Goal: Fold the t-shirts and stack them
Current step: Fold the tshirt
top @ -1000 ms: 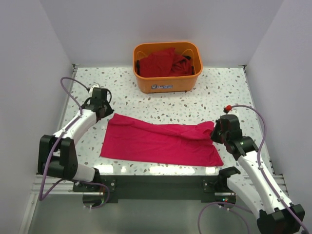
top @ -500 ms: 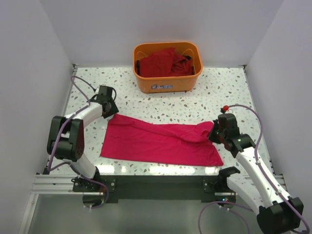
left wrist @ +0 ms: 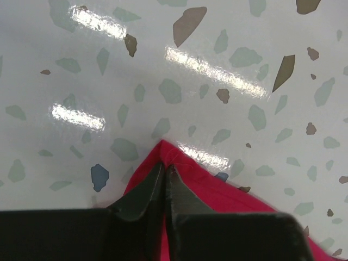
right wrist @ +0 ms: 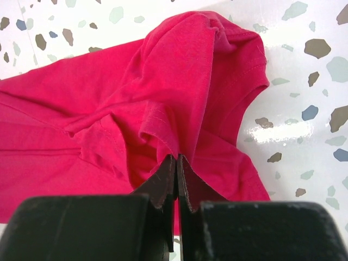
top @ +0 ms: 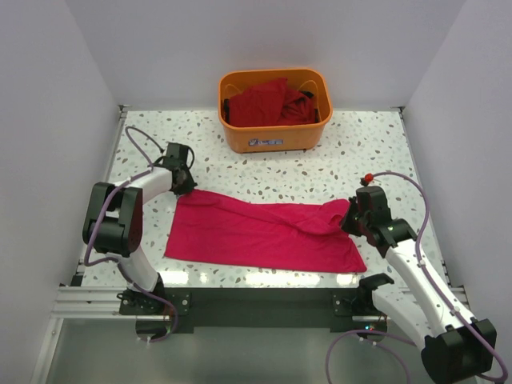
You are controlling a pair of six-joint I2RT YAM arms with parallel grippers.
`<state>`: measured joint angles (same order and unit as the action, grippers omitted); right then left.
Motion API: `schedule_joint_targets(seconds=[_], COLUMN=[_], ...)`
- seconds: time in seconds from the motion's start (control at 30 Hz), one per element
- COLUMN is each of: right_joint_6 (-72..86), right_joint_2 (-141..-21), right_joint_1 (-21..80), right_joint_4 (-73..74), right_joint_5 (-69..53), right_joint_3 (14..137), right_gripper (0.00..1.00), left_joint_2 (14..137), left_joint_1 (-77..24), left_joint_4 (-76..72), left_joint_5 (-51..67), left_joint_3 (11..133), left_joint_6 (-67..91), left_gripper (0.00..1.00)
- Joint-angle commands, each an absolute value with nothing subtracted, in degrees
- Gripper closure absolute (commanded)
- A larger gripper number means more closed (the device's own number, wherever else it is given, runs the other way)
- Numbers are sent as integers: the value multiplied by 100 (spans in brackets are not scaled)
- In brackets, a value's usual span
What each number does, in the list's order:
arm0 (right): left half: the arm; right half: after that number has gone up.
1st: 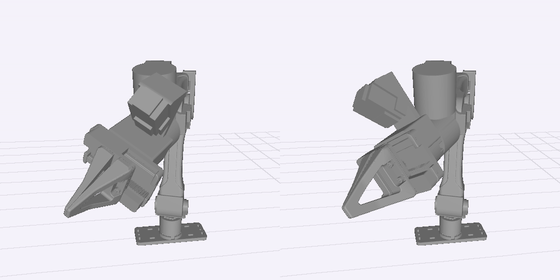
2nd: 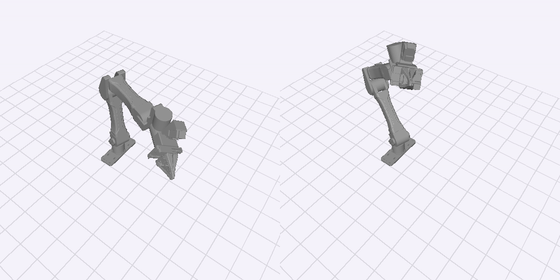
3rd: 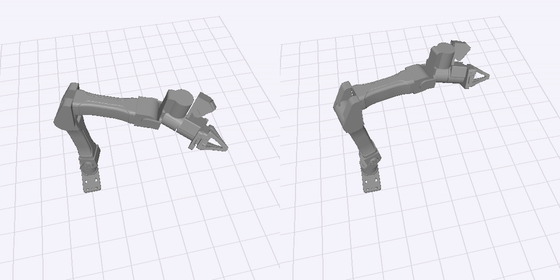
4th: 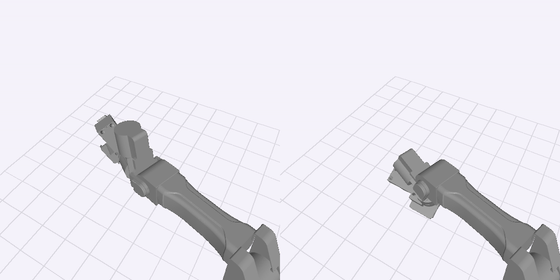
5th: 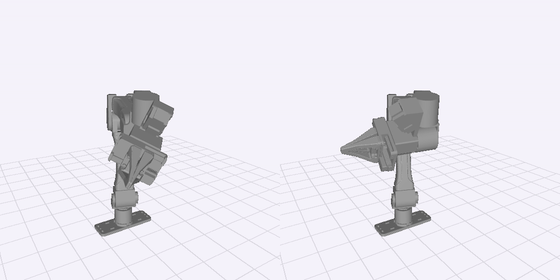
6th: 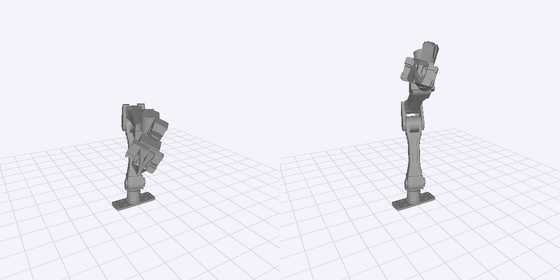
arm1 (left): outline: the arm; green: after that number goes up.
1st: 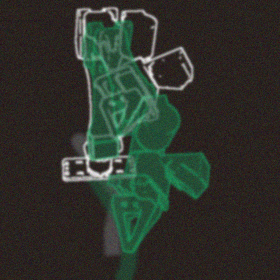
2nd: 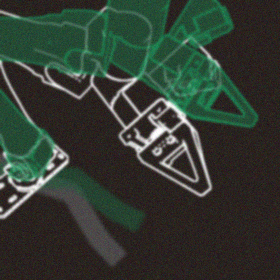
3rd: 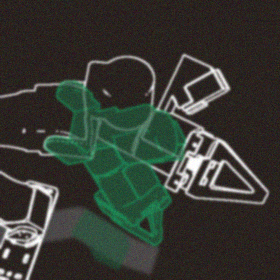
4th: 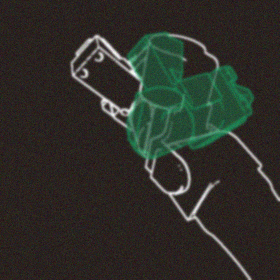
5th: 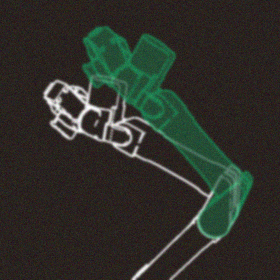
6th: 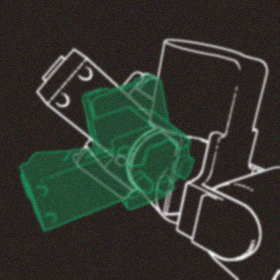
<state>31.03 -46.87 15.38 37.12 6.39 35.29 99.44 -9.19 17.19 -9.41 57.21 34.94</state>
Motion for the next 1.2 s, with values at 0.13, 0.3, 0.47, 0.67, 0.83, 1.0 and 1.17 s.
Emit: schedule_joint_targets(seconds=[0.13, 0.3, 0.47, 0.67, 0.83, 1.0, 1.17], right_joint_6=[3085, 3059, 3164, 3488, 4121, 4482, 4930], right_joint_2=[-4729, -4623, -4421, -4140, -4166, -3938, -3850], right_joint_1=[1564, 1547, 1547, 1556, 1547, 1547, 1547], right_joint_4=[3568, 3726, 4034, 4517, 5052, 5326, 5493], right_joint_5=[642, 694, 852, 975, 1213, 1126, 835], right_joint_3=[3560, 3612, 3647, 3630, 3744, 3674, 3375], right_gripper=[100, 100, 100, 100, 100, 100, 98], left_joint_2=[9466, 8957, 8579, 7955, 7515, 7400, 7163], left_joint_1=[-967, -976, -976, -984, -976, -976, -976], left_joint_4=[1731, 1907, 1907, 1934, 1986, 1977, 2021], left_joint_5=[-1002, -1108, -1178, -1204, -1266, -1283, -1309], left_joint_3=[5730, 5608, 5169, 4553, 4167, 3797, 3384], left_joint_6=[3173, 3094, 3252, 3620, 3823, 4007, 4157], left_gripper=[100, 100, 100, 100, 100, 100, 91])
